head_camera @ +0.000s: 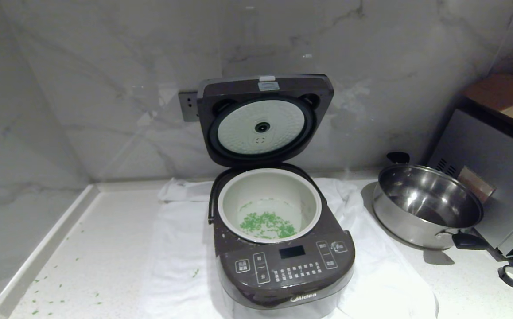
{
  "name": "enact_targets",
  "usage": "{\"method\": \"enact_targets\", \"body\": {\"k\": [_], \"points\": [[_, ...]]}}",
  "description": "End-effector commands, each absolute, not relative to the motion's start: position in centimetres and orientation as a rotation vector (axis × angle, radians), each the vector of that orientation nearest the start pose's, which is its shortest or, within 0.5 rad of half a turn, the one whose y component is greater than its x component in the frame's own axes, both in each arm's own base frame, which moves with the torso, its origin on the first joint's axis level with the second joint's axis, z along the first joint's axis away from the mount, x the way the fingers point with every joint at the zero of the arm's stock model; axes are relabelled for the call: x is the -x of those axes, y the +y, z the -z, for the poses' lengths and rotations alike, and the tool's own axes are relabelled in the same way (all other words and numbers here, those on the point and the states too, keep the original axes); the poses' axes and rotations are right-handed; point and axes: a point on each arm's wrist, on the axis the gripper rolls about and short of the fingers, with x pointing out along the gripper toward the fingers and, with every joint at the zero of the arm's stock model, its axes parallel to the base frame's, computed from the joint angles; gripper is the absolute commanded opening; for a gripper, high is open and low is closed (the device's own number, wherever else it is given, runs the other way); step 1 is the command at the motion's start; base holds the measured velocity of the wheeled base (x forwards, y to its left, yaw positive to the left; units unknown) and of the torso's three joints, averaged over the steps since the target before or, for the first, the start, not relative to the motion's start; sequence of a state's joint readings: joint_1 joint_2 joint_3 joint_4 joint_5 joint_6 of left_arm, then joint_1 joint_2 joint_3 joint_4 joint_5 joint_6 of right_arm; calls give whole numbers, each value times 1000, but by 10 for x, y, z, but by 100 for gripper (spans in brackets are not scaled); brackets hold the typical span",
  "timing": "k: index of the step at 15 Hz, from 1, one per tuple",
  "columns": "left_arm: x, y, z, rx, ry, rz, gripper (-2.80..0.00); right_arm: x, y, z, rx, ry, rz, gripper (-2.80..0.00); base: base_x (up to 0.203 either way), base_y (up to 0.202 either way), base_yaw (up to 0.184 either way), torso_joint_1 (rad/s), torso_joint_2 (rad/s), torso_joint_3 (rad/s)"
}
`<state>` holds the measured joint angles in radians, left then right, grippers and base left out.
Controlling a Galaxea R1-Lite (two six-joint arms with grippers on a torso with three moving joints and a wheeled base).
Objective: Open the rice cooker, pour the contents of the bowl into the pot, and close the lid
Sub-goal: Pick up the bowl on the table
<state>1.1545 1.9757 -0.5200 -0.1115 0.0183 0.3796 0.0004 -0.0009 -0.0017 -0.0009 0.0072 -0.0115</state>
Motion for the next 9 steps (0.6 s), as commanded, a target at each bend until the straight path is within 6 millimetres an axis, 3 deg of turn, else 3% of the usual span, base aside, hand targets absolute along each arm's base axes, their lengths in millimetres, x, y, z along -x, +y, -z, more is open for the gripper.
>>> {"method": "enact_targets", "body": {"k": [1,9], "points": [[-95,215,-11,457,1331,-725,-280,23,0,-76,12,-3,-9,-280,0,0,0,0,0,0],[-92,209,-16,449,1326,-731,-280,23,0,-76,12,-3,-9,-280,0,0,0,0,0,0]]}}
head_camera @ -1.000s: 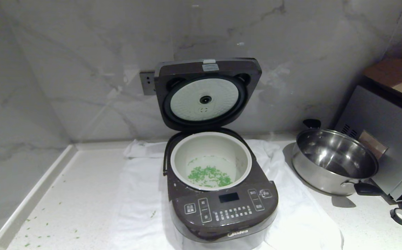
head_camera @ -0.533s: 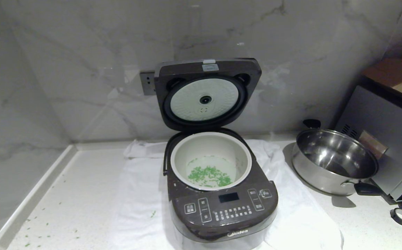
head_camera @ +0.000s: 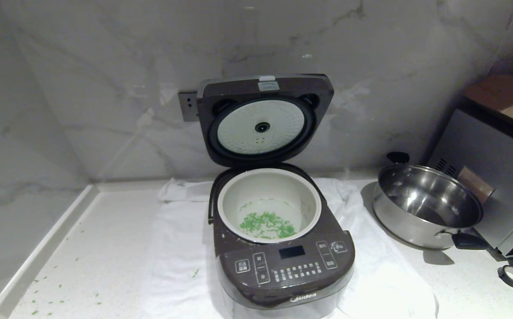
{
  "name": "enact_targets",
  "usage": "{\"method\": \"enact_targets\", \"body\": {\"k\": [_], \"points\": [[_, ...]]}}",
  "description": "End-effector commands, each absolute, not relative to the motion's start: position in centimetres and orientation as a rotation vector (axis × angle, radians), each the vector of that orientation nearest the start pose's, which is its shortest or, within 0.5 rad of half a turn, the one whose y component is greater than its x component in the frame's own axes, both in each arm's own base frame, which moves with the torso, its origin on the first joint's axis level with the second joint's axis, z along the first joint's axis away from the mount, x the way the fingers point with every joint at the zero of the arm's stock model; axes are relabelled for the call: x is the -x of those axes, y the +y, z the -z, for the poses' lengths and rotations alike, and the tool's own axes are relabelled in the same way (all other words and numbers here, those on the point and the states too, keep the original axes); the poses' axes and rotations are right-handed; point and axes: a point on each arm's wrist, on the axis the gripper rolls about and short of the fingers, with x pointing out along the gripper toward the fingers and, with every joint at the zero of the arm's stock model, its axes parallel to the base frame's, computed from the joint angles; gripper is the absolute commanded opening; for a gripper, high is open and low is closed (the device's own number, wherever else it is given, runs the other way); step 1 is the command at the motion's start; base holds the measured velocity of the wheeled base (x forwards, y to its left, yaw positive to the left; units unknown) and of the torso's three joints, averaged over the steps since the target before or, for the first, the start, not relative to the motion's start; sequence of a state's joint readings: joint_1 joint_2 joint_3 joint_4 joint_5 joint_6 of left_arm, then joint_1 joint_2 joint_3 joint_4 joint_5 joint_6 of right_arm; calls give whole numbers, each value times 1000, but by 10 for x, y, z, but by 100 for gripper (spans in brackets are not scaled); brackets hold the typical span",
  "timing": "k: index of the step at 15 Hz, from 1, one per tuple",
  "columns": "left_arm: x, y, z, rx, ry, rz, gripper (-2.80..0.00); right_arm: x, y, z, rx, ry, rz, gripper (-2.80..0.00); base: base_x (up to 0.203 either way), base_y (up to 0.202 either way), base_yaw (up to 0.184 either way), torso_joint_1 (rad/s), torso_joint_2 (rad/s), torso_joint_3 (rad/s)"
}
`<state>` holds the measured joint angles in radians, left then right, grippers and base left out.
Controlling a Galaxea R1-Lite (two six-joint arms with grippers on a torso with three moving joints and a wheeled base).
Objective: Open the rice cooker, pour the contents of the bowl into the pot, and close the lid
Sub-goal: Pick up the bowl on the table
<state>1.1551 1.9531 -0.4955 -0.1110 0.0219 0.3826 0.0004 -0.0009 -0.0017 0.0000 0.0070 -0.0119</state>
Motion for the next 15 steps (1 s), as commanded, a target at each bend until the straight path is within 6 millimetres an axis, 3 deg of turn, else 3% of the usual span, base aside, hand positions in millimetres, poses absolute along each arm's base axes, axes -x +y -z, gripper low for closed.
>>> {"method": "enact_targets", "body": {"k": [1,7,15], "points": [[-91,208,-17,447,1325,-732,-280,23,0,-76,12,-4,-9,-280,0,0,0,0,0,0],[-90,206,-19,445,1320,-733,-280,23,0,-76,12,-3,-8,-280,0,0,0,0,0,0],[-97,184,-11,449,1378,-636,-280,23,0,-76,12,-3,-8,-280,0,0,0,0,0,0]]}}
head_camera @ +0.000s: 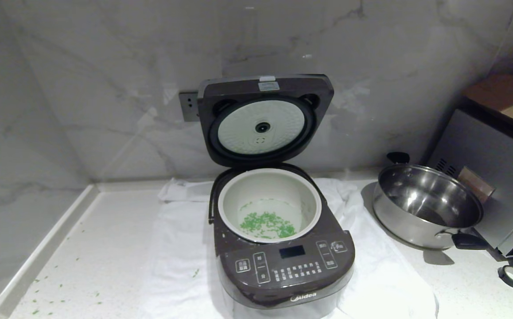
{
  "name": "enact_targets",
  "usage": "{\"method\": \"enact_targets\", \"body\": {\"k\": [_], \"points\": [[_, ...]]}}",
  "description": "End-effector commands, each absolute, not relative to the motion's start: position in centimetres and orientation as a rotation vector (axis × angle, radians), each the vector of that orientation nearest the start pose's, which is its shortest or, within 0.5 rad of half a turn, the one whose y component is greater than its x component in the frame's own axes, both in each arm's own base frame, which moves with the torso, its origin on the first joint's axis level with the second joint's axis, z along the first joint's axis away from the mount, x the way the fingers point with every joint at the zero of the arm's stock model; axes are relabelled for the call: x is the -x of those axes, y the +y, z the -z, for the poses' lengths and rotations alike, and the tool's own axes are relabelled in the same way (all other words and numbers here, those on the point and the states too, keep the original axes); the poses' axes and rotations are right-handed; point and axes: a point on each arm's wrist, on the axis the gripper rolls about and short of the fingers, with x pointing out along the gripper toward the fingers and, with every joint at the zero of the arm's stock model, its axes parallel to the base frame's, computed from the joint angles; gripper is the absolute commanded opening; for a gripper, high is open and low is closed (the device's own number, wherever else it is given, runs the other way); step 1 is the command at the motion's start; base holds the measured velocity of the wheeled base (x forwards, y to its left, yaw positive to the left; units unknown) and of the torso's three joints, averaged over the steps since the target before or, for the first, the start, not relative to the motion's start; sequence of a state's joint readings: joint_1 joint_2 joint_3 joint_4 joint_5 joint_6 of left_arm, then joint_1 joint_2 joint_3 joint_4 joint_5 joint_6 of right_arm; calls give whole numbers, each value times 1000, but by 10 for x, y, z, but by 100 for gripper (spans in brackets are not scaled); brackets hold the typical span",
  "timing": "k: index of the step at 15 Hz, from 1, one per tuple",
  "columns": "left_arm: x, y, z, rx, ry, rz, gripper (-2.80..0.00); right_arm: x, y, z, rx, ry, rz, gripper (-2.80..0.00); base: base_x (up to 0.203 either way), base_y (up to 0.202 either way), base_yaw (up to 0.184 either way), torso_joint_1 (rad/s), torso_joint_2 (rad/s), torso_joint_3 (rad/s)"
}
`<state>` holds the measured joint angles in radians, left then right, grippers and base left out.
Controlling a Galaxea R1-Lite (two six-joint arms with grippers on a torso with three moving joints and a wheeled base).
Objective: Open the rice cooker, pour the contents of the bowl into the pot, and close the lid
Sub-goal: Pick up the bowl on the table
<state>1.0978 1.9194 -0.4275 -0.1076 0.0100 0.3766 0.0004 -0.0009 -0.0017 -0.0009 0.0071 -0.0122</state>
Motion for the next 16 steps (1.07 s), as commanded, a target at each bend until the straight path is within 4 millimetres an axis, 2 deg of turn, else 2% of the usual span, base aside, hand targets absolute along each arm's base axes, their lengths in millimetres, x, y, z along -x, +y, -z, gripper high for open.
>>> {"method": "enact_targets", "body": {"k": [1,8,16], "points": [[-97,181,-10,448,1383,-629,-280,23,0,-76,12,-3,-8,-280,0,0,0,0,0,0],[-111,165,-12,431,1385,-593,-280,23,0,-76,12,-3,-9,-280,0,0,0,0,0,0],[-138,128,-16,404,1376,-538,-280,23,0,-76,12,-4,-9,-280,0,0,0,0,0,0]]}}
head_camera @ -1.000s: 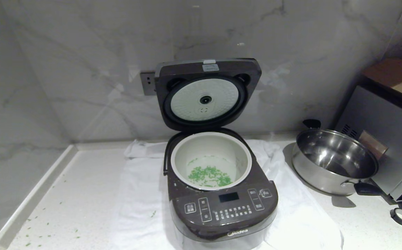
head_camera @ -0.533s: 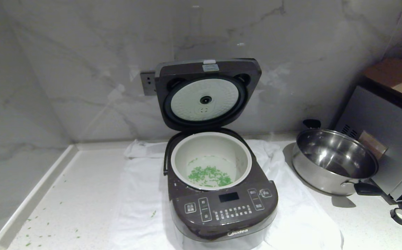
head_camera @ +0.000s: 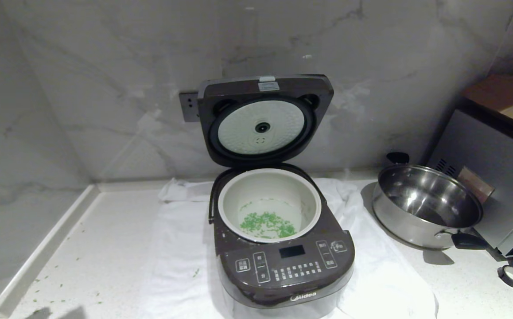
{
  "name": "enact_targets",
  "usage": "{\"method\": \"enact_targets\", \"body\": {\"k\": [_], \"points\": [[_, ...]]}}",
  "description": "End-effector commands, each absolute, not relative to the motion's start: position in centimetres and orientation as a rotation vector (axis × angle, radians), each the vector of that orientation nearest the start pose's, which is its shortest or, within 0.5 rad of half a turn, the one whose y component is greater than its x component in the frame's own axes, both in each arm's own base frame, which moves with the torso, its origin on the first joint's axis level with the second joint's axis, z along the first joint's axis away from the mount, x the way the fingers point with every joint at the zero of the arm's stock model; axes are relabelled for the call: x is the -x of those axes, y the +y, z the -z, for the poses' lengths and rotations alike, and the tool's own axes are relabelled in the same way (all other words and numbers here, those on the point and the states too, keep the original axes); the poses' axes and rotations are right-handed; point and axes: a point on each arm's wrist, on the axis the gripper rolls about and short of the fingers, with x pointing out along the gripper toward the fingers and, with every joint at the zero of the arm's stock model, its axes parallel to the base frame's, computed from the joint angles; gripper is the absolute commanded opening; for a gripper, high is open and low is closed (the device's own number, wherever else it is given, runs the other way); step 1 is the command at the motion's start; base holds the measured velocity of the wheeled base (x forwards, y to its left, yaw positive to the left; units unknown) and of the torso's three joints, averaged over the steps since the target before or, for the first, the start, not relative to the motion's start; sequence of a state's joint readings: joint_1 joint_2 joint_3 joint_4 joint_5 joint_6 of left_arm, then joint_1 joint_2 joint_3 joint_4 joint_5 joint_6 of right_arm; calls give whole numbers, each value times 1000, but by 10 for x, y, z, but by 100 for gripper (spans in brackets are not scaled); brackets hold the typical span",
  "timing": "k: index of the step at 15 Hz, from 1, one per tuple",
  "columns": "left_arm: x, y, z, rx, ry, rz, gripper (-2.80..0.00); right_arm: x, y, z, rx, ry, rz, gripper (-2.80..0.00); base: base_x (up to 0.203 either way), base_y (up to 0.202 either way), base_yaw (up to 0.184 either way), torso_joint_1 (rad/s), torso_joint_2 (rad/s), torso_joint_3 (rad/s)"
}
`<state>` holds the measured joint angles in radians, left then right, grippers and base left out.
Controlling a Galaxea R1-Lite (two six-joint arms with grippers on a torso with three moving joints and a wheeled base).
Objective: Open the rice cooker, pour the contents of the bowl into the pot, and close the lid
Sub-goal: Pick up the bowl on the table
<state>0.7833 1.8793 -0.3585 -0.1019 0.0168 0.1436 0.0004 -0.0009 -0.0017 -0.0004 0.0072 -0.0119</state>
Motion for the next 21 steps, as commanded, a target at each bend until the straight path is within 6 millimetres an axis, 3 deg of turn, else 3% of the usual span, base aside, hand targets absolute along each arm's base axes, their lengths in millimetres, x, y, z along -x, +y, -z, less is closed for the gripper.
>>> {"method": "enact_targets", "body": {"k": [1,10,17,21], "points": [[-140,126,-17,402,1374,-534,-280,23,0,-76,12,-3,-9,-280,0,0,0,0,0,0],[-165,94,-16,386,1369,-498,-280,23,0,-76,12,-3,-8,-280,0,0,0,0,0,0],[-188,49,-17,343,1355,-446,-280,23,0,-76,12,-3,-9,-280,0,0,0,0,0,0],[-209,39,-29,373,1380,-452,-280,23,0,-76,12,-3,-8,-280,0,0,0,0,0,0]]}}
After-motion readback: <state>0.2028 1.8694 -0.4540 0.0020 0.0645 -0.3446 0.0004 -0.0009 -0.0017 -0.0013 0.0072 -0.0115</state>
